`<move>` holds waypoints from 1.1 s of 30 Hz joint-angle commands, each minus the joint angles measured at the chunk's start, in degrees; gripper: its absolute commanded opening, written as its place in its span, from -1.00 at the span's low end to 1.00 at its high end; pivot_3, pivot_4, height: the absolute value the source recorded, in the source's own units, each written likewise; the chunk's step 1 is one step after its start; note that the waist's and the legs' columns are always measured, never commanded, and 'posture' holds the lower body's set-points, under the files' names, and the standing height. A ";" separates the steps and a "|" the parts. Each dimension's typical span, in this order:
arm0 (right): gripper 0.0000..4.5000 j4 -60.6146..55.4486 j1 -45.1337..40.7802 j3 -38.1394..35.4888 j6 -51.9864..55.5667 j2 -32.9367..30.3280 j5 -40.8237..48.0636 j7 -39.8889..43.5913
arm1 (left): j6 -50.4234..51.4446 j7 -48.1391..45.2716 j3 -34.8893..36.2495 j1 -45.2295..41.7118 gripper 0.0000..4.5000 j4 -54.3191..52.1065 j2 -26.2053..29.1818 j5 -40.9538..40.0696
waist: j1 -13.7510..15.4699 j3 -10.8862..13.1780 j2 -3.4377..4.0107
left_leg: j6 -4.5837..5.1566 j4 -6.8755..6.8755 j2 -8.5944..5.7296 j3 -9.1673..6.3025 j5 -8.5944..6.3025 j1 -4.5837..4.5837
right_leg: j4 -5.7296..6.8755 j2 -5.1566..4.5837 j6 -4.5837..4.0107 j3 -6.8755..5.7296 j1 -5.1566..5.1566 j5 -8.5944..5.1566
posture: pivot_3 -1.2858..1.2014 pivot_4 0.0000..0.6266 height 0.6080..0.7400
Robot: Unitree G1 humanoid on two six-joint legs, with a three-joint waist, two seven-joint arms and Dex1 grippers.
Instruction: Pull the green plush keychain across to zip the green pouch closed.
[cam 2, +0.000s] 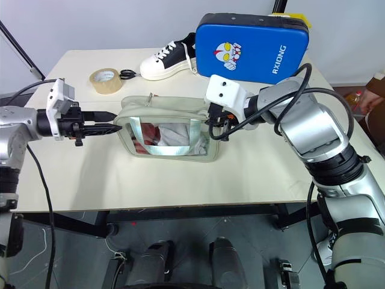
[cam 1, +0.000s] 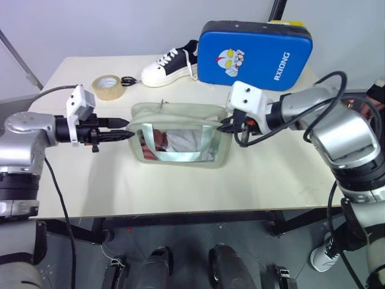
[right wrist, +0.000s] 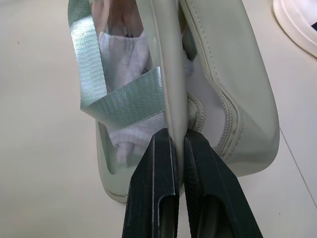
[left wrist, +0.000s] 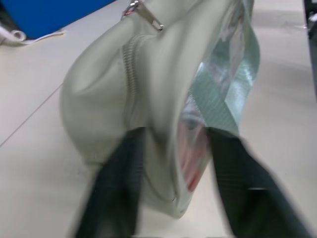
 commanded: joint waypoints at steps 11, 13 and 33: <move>-1.00 -1.72 -0.05 -1.30 -0.80 -0.44 0.33 -0.03 | 0.16 0.91 0.94 0.86 -0.98 -3.79 0.88 -0.13 | 0.04 0.00 0.00 | 0.00 0.01 0.00 0.00 0.00 0.00 | 0.00 0.00 0.00 0.00 0.00 0.00 | 0.03 -0.52 0.32; -1.00 -1.88 0.13 -1.33 -0.92 -0.44 0.43 0.05 | 1.44 0.97 1.07 1.04 -0.98 -4.39 1.03 -0.68 | 0.04 0.00 0.00 | 0.00 0.01 0.00 0.00 0.00 0.00 | 0.00 0.00 0.00 0.01 0.00 0.00 | 0.03 -0.52 0.32; -1.00 -3.31 0.78 -1.94 -0.34 -0.76 1.07 0.50 | 0.81 0.48 -0.26 1.17 -0.97 -5.37 0.46 -0.23 | 0.01 0.00 0.00 | 0.00 0.01 0.00 0.00 0.00 0.00 | 0.00 0.00 0.00 0.00 0.00 0.00 | 0.03 -0.52 0.32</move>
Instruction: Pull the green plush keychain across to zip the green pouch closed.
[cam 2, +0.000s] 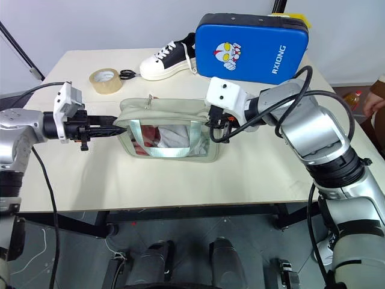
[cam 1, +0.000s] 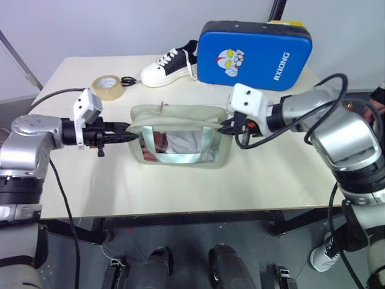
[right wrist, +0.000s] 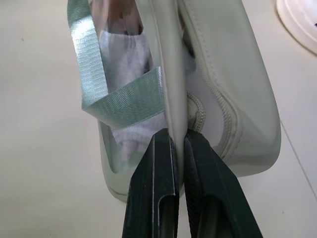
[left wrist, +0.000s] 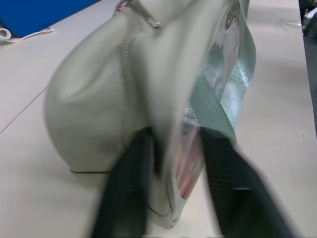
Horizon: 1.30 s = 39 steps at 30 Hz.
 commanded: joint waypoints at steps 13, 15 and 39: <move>0.57 6.09 -5.37 -9.44 -4.45 -4.13 7.80 8.03 | -5.01 1.01 1.03 4.09 -1.00 -3.34 0.87 1.41 | 0.18 0.01 0.03 | 0.00 0.01 0.00 0.01 0.00 0.00 | -0.01 -0.04 0.00 0.01 0.03 0.00 | 0.03 -0.52 0.32; 0.99 11.95 -9.91 -9.01 -6.29 -3.09 7.53 9.07 | -5.26 1.16 0.88 3.79 -1.00 -3.04 0.71 1.55 | 0.11 0.02 0.04 | 0.01 0.03 -0.02 0.03 0.00 0.01 | 0.00 -0.05 0.00 0.01 0.04 0.00 | 0.03 -0.52 0.32; 0.99 74.53 -32.33 1.57 -55.60 25.60 -16.40 9.76 | -4.46 4.16 2.73 13.63 -1.00 -13.16 0.76 0.06 | 0.16 0.02 0.05 | 0.01 -0.17 -0.03 0.06 -0.01 0.44 | 0.02 0.02 -0.02 0.12 0.32 0.00 | 0.03 -0.52 0.32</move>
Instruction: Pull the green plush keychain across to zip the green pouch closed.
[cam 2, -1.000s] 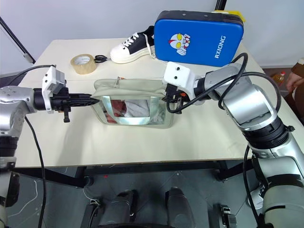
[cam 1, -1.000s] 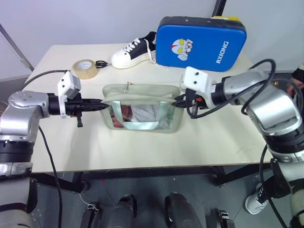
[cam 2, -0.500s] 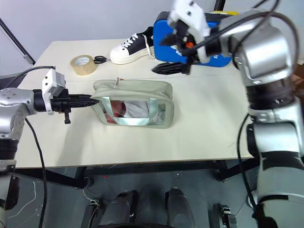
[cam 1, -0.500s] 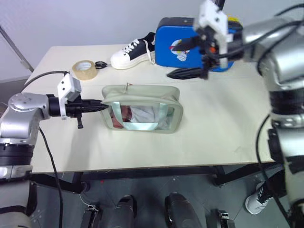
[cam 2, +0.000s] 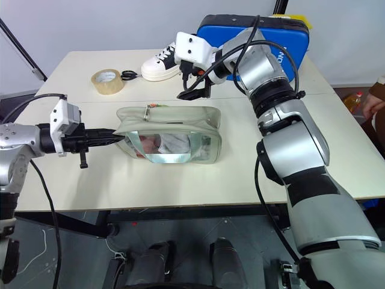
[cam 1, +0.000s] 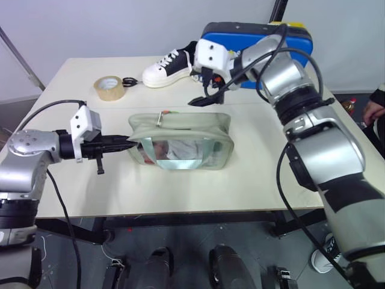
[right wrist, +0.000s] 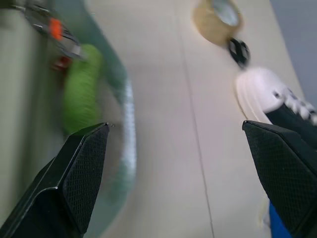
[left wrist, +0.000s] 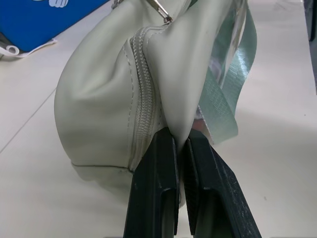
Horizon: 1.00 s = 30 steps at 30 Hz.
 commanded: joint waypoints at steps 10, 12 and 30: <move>0.99 -5.84 5.21 -0.13 -2.91 2.09 -3.15 6.04 | 4.07 0.33 -0.30 5.17 -1.00 -7.03 1.84 -1.63 | 0.01 0.00 0.00 | 0.00 0.01 0.00 -0.03 0.00 0.00 | -0.01 -0.01 0.00 -0.02 0.02 0.00 | 0.03 -0.52 0.32; 0.99 -6.95 5.97 -0.32 -2.86 2.45 -3.31 6.00 | 4.42 0.73 0.00 5.96 -1.00 -7.78 1.93 -1.81 | 0.12 0.00 0.00 | 0.00 0.01 0.00 -0.06 0.00 0.01 | -0.01 0.00 0.00 -0.04 0.04 0.00 | 0.03 -0.52 0.32; -0.98 -15.27 10.28 -2.26 -1.44 4.99 0.17 9.33 | 3.61 0.09 -0.75 4.07 -1.00 -5.09 2.75 -1.21 | 0.97 0.00 0.00 | 0.00 0.03 -0.01 -0.07 0.00 0.02 | -0.02 -0.01 0.00 -0.05 0.07 0.00 | 0.03 -0.52 0.32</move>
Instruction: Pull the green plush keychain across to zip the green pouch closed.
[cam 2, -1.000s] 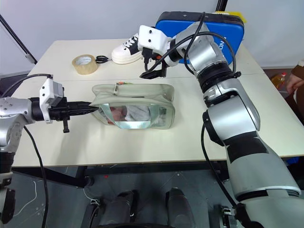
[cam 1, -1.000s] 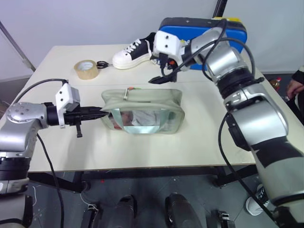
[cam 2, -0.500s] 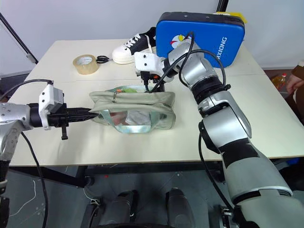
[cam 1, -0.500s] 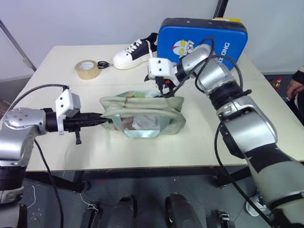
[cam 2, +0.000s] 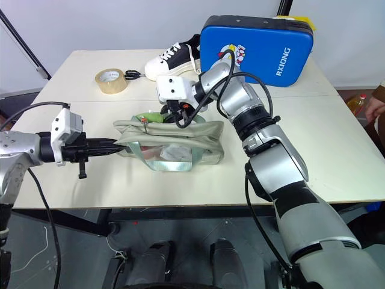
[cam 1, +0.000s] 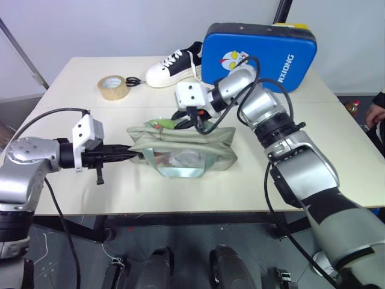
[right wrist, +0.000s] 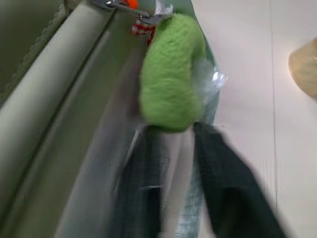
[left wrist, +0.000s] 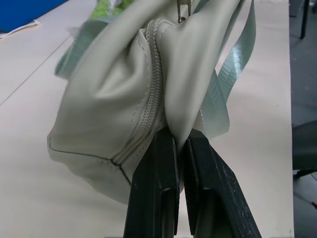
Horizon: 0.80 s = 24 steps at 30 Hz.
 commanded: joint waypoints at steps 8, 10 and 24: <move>-0.98 -1.96 -1.51 -3.75 2.69 -0.86 2.89 0.33 | -0.57 -0.45 -2.01 -2.18 -1.00 2.93 0.95 1.40 | 0.29 0.00 0.00 | 0.00 0.00 0.00 0.00 0.00 0.00 | 0.00 0.01 0.00 0.00 0.00 0.00 | 0.03 -0.52 0.32; -0.98 -0.50 -3.36 -5.54 4.44 -1.40 3.83 0.01 | -0.13 -0.20 -2.31 -2.91 -1.00 3.54 0.85 1.37 | 0.28 0.00 0.00 | 0.00 0.00 0.00 0.00 0.00 0.00 | 0.00 0.01 0.00 0.00 0.00 0.00 | 0.03 -0.52 0.32; -0.98 -5.72 -5.78 -11.55 10.41 -3.14 8.88 -1.10 | 3.93 1.02 -4.36 -7.30 -1.00 6.45 -0.28 0.84 | 0.24 0.01 0.01 | 0.00 -0.05 0.01 0.02 0.00 0.00 | -0.01 0.02 -0.01 0.00 -0.04 0.00 | 0.03 -0.52 0.32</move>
